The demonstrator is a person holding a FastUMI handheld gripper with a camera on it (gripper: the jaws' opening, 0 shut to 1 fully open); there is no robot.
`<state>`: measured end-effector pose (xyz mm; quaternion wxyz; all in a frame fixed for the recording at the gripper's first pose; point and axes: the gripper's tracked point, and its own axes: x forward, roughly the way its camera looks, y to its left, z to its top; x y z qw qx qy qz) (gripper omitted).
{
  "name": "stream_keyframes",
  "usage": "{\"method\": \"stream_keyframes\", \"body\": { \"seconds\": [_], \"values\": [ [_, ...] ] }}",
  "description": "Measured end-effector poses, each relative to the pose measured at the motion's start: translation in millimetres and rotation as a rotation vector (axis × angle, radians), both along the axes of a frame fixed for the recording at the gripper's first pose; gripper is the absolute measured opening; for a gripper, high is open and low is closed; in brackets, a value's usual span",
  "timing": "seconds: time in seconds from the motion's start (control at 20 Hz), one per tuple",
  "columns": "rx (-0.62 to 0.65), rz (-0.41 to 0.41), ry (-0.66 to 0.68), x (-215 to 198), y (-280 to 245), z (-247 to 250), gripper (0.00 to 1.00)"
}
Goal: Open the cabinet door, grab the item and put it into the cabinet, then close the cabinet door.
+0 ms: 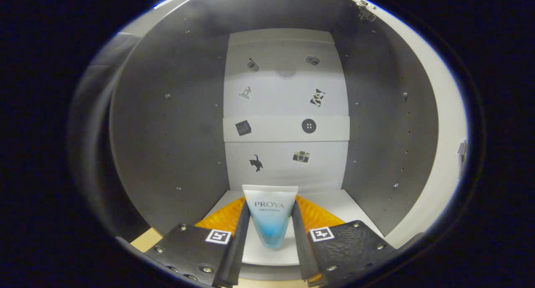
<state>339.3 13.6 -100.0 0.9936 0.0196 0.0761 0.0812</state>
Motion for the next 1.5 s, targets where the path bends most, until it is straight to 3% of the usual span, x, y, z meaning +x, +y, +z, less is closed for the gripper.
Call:
{"method": "stream_keyframes", "body": {
  "seconds": [0.5, 0.75, 0.8, 1.1, 1.5],
  "values": [
    [-0.013, -0.009, 0.076, 20.9, -1.5, -24.5, 0.57],
    [-0.01, -0.04, 0.058, 9.2, -8.0, -14.2, 0.92],
    [-0.013, -0.043, 0.05, 2.3, -8.8, -10.9, 0.93],
    [-0.026, -0.058, 0.023, -70.5, -14.5, 16.4, 0.94],
    [-0.04, -0.094, 0.003, -226.2, -36.2, 47.8, 0.94]
  ]
}}
